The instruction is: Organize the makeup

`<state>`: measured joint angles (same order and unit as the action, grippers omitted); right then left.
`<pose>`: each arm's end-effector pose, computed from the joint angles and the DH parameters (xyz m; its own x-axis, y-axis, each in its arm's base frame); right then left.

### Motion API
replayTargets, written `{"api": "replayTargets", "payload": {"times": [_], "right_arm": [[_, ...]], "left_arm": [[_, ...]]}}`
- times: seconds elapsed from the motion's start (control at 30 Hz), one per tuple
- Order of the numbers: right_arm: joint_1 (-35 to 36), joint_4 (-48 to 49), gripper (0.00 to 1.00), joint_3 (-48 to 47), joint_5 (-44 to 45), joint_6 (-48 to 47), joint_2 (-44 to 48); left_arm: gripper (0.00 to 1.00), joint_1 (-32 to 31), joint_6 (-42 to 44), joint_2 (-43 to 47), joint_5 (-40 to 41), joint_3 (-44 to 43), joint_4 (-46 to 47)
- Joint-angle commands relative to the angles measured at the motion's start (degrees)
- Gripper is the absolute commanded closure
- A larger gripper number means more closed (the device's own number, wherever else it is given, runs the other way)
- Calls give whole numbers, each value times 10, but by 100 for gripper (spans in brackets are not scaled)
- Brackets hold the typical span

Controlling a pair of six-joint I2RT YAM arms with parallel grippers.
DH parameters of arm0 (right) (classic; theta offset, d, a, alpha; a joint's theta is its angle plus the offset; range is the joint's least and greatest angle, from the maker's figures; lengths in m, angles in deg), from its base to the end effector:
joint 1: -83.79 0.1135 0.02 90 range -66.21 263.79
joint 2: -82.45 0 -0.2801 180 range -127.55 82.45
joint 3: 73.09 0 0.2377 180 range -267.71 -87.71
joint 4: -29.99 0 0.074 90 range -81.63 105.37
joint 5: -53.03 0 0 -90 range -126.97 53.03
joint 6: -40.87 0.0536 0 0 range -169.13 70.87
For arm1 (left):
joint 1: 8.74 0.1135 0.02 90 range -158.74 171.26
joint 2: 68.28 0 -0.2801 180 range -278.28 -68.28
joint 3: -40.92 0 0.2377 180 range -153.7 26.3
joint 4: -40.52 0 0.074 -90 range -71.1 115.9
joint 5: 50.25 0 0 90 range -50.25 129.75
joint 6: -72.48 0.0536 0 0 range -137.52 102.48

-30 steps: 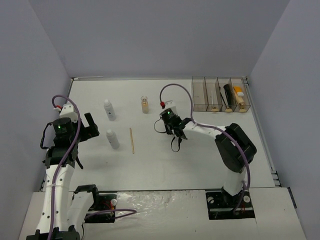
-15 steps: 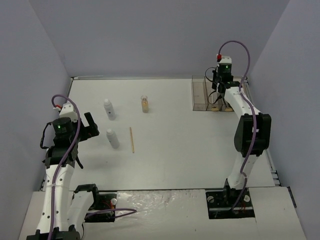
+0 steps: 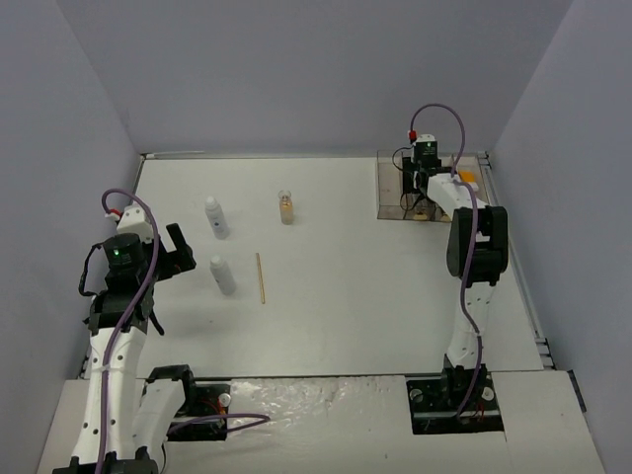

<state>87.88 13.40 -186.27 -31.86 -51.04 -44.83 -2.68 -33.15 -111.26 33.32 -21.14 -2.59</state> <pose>0.5287 0.0330 0.2134 -0.5090 -0.0697 -0.8579 -0.0116 0.9972 -0.0741 0.1557 0.0105 0.3303 -0.3891 -0.3105 -0.8673 -0.1122 0.9504 -0.2900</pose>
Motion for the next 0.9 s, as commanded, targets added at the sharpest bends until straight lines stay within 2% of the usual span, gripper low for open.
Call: {"api": "replayTargets", "payload": {"times": [0.0, 0.17, 0.27, 0.43, 0.57, 0.67, 0.87], "right_arm": [[11, 21, 54, 12, -5, 12, 118], [74, 32, 53, 121, 12, 59, 240], [147, 46, 52, 184, 35, 101, 308], [294, 86, 50, 309, 77, 189, 356], [409, 156, 49, 354, 119, 270, 336], [496, 181, 49, 337, 156, 286, 291], [556, 201, 53, 273, 163, 281, 178]], "left_arm": [[3, -2, 5, -1, -7, -27, 29], [3, -1, 3, 3, -8, -25, 31], [3, -2, 2, 5, -10, -23, 34], [3, -2, 1, 8, -10, -20, 36], [3, -2, 0, 9, -6, -20, 37], [3, -2, 1, 9, -3, -18, 37], [3, -3, 0, 8, -3, -16, 40]]}}
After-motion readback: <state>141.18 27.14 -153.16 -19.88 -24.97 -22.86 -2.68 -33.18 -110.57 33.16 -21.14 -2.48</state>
